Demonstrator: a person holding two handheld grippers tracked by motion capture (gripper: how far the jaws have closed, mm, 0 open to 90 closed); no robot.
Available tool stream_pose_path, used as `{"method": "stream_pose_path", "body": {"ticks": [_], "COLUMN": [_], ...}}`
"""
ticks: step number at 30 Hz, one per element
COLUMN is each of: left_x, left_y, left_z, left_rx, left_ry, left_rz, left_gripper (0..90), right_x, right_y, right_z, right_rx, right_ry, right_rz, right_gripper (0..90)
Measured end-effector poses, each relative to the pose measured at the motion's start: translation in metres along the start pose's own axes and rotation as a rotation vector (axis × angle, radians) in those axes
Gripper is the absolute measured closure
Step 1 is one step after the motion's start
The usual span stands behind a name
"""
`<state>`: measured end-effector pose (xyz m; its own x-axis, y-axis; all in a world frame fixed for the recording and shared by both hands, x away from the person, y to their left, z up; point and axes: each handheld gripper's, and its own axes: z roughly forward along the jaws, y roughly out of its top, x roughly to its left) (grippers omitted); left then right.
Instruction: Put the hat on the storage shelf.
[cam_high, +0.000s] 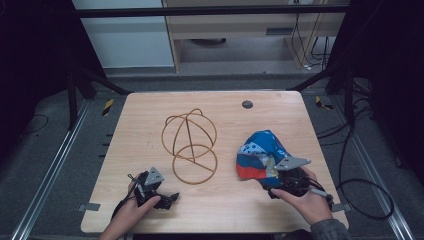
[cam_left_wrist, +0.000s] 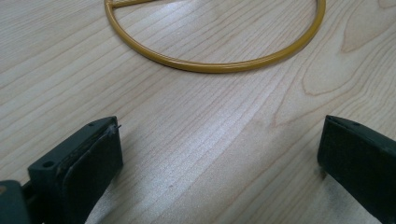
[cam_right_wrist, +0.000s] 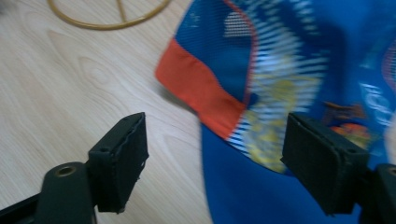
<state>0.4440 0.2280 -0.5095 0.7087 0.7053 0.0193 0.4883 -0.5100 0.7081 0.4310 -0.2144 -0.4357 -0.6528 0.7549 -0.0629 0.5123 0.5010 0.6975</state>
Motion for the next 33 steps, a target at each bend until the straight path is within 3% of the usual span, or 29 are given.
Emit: {"method": "stream_pose_path", "body": {"ticks": [2, 3, 14, 19, 27, 33], "left_x": [0.000, 0.000, 0.000, 0.000, 0.000, 0.000], "left_y": [0.000, 0.000, 0.000, 0.000, 0.000, 0.000], "left_z": [0.000, 0.000, 0.000, 0.000, 0.000, 0.000], "left_rx": [0.000, 0.000, 0.000, 0.000, 0.000, 0.000], "left_ry": [0.000, -0.001, -0.002, -0.002, -0.002, -0.002], "left_rz": [0.000, 0.001, 0.002, 0.002, 0.002, 0.002], "left_gripper": [0.0, 0.0, 0.0, 0.0, 0.0, 0.0], "right_x": [-0.005, -0.013, -0.051, -0.064, -0.063, -0.062], "right_y": [0.001, 0.004, 0.018, 0.035, 0.059, 0.062], "right_z": [-0.004, -0.009, -0.019, -0.007, 0.015, 0.027], "right_rx": [0.015, 0.048, 0.116, 0.146, 0.182, 0.219], "right_ry": [-0.008, -0.032, -0.076, -0.043, -0.001, 0.013], "right_rz": [-0.003, -0.005, 0.034, 0.043, 0.046, 0.037], "right_gripper": [24.0, 24.0, 23.1, 25.2, 34.8, 41.5]}}
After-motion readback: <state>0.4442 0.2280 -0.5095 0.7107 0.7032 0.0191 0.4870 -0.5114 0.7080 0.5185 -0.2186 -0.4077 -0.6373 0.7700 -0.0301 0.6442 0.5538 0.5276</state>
